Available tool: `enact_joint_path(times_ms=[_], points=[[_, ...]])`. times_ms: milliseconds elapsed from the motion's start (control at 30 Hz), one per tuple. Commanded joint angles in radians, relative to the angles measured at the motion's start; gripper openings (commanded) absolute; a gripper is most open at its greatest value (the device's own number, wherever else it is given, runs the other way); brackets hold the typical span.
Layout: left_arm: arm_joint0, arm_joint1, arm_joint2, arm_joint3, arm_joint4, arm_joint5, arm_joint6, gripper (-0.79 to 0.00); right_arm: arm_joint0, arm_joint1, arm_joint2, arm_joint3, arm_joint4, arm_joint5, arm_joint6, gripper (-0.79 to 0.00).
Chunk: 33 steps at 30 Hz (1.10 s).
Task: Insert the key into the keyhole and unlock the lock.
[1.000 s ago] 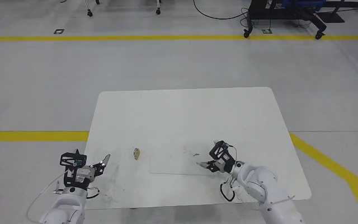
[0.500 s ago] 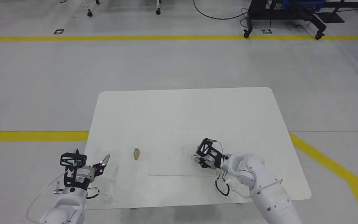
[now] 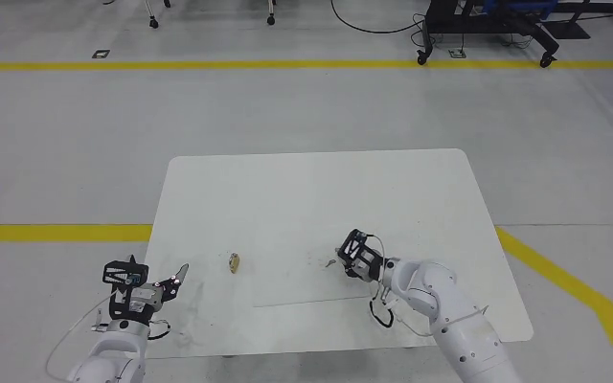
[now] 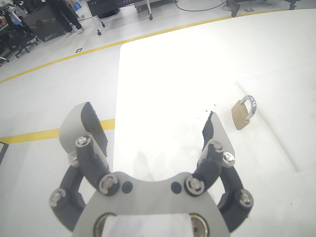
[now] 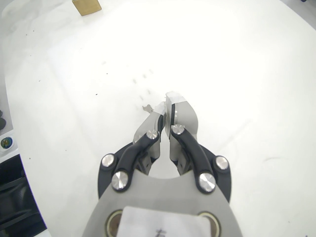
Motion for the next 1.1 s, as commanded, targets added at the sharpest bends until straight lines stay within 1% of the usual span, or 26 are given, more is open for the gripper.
enact_joint_path(times_ms=[0, 67, 100, 133, 200, 233, 267, 300, 400, 767, 833, 867, 900, 933, 967, 1000, 1033, 1067], points=[[0.000, 0.000, 0.000, 0.000, 0.000, 0.000, 0.000, 0.000, -0.007, 0.004, 0.015, -0.012, -0.004, 0.004, -0.002, -0.785], [0.000, 0.000, 0.000, 0.000, 0.000, 0.000, 0.000, 0.000, -0.012, 0.007, 0.023, -0.021, -0.011, 0.009, 0.002, -0.785], [0.000, 0.000, 0.000, 0.000, 0.000, 0.000, 0.000, 0.000, -0.014, 0.008, 0.024, -0.025, -0.012, 0.009, 0.003, -0.773], [0.000, 0.000, 0.000, 0.000, 0.000, 0.000, 0.000, 0.000, -0.015, 0.008, 0.024, -0.027, -0.012, 0.003, 0.003, -0.613], [0.000, 0.000, 0.000, 0.000, 0.000, 0.000, 0.000, 0.000, -0.016, 0.009, 0.018, -0.031, -0.012, -0.013, 0.003, -0.428], [0.000, 0.000, 0.000, 0.000, 0.000, 0.000, 0.000, 0.000, -0.016, 0.009, 0.014, -0.031, -0.012, -0.018, 0.003, -0.385], [0.000, 0.000, 0.000, 0.000, 0.000, 0.000, 0.000, 0.000, -0.013, 0.008, 0.006, -0.029, -0.012, -0.022, 0.005, -0.360], [0.000, 0.000, 0.000, 0.000, 0.000, 0.000, 0.000, 0.000, -0.011, 0.008, 0.002, -0.028, -0.013, -0.021, 0.006, -0.394], [0.000, 0.000, 0.000, 0.000, 0.000, 0.000, 0.000, 0.000, 0.008, 0.003, -0.023, -0.009, -0.014, -0.015, 0.009, -0.419], [0.000, 0.000, 0.000, 0.000, 0.000, 0.000, 0.000, 0.000, 0.040, 0.001, -0.069, 0.009, -0.046, -0.051, 0.029, -0.449], [0.000, 0.000, 0.000, 0.000, 0.000, 0.000, 0.000, 0.000, 0.040, 0.002, -0.076, 0.007, -0.059, -0.056, 0.036, -0.489], [0.000, 0.000, 0.000, 0.000, 0.000, 0.000, 0.000, 0.000, 0.040, 0.002, -0.078, 0.006, -0.064, -0.057, 0.039, -0.536], [0.000, 0.000, 0.000, 0.000, 0.000, 0.000, 0.000, 0.000, 0.041, 0.002, -0.081, 0.005, -0.069, -0.060, 0.043, -0.600], [0.000, 0.000, 0.000, 0.000, 0.000, 0.000, 0.000, 0.000, 0.040, 0.003, -0.083, 0.001, -0.075, -0.062, 0.045, -0.613], [0.000, 0.000, 0.000, 0.000, 0.000, 0.000, 0.000, 0.000, 0.039, 0.003, -0.086, -0.003, -0.083, -0.064, 0.047, -0.665], [0.000, 0.000, 0.000, 0.000, 0.000, 0.000, 0.000, 0.000, 0.038, 0.004, -0.089, -0.006, -0.089, -0.067, 0.049, -0.699], [0.000, 0.000, 0.000, 0.000, 0.000, 0.000, 0.000, 0.000, 0.038, 0.005, -0.091, -0.010, -0.098, -0.072, 0.052, -0.711], [0.000, 0.000, 0.000, 0.000, 0.000, 0.000, 0.000, 0.000, 0.036, 0.006, -0.094, -0.015, -0.108, -0.078, 0.053, -0.742]])
